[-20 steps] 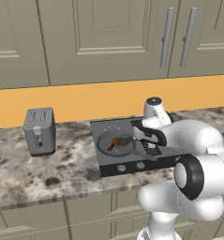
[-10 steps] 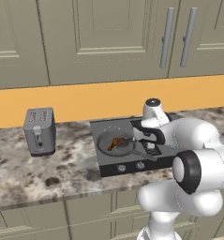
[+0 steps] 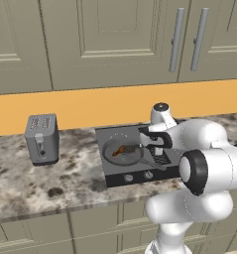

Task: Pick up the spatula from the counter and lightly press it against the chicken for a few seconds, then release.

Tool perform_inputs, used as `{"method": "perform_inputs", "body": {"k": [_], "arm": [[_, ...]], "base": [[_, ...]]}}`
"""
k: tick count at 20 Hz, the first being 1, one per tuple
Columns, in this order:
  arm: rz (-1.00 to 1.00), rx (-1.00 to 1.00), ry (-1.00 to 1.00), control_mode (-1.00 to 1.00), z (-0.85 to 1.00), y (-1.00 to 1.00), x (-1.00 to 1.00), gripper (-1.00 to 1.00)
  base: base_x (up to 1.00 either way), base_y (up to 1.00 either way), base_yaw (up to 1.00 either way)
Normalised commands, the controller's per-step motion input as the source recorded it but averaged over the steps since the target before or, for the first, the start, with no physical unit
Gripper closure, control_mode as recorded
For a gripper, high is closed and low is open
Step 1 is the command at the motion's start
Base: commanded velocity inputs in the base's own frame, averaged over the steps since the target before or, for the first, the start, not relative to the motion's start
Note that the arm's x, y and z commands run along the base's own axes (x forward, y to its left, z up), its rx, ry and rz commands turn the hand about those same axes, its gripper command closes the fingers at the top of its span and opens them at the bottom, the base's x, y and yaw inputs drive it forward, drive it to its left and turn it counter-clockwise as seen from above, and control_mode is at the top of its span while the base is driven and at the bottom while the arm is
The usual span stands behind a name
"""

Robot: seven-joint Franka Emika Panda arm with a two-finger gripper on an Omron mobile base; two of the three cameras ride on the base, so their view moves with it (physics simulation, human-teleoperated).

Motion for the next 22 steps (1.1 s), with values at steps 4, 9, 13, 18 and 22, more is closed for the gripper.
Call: {"method": "perform_inputs", "body": {"k": [4, 9, 13, 18, 22], "arm": [[0.01, 0.00, 0.00, -1.00, 0.00, 0.00, 0.21, 1.00], [0.01, 0.00, 0.01, -1.00, -0.06, 0.00, 0.17, 1.00], [0.01, 0.00, 0.02, -1.00, -0.10, 0.00, 0.06, 1.00], [0.01, -0.01, 0.04, -1.00, -0.20, 0.00, 0.12, 1.00], [0.01, 0.00, 0.01, -1.00, -0.13, 0.00, 0.04, 1.00]], "base": [[0.00, 0.00, 0.00], [0.00, 0.00, 0.00], [0.00, 0.00, 0.00], [0.00, 0.00, 0.00], [0.00, 0.00, 0.00]]}}
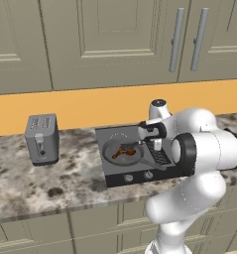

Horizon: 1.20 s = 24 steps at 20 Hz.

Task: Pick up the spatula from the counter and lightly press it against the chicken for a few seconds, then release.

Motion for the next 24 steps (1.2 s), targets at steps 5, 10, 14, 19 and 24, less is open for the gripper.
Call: {"method": "perform_inputs", "body": {"k": [5, 10, 14, 19, 24], "arm": [[0.01, 0.00, 0.00, -1.00, -0.14, 0.00, 0.01, 1.00], [0.00, 0.00, 0.00, -1.00, -0.07, 0.00, 0.00, 1.00], [0.00, 0.00, 0.00, -1.00, -0.05, 0.00, 0.00, 1.00], [0.00, 0.00, 0.00, -1.00, -0.01, 0.00, 0.00, 1.00], [0.00, 0.00, 0.00, -1.00, 0.00, 0.00, 0.00, 1.00]], "base": [[0.00, 0.00, 0.00], [0.00, 0.00, 0.00], [0.00, 0.00, 0.00], [0.00, 0.00, 0.00], [0.00, 0.00, 0.00]]}}
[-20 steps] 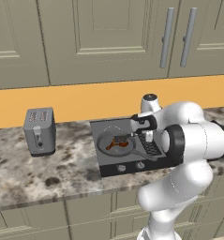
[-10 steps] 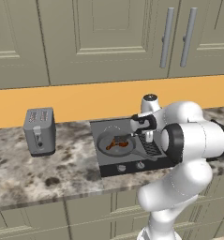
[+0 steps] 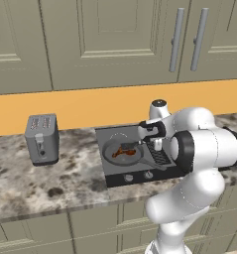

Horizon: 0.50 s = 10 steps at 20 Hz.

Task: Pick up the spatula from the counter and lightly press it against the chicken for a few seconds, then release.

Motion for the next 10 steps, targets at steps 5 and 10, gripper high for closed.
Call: {"method": "perform_inputs", "body": {"k": [5, 10], "arm": [[0.00, 0.00, 0.00, -1.00, 0.00, 0.00, 0.00, 1.00], [0.00, 0.00, 0.00, -1.00, 0.00, 0.00, 0.00, 1.00]], "base": [[0.00, 0.00, 0.00], [0.00, 0.00, 0.00]]}}
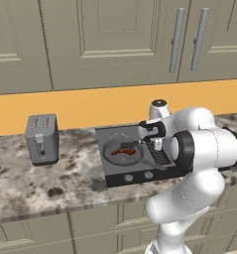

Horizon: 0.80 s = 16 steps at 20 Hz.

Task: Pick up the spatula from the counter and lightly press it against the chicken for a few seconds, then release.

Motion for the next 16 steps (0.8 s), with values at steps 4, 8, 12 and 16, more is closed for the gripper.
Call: {"method": "perform_inputs", "body": {"k": [4, 8, 12, 16], "arm": [[0.00, 0.00, 0.00, -1.00, 0.00, 0.00, 0.00, 1.00], [0.00, 0.00, 0.00, -1.00, 0.00, 0.00, -0.11, 1.00], [0.00, 0.00, 0.00, -1.00, -0.08, 0.00, -0.24, 1.00], [0.00, 0.00, 0.01, -1.00, -0.12, 0.00, -0.15, 1.00]], "base": [[0.00, 0.00, 0.00], [0.00, 0.00, 0.00], [0.00, 0.00, 0.00], [0.00, 0.00, 0.00]]}}
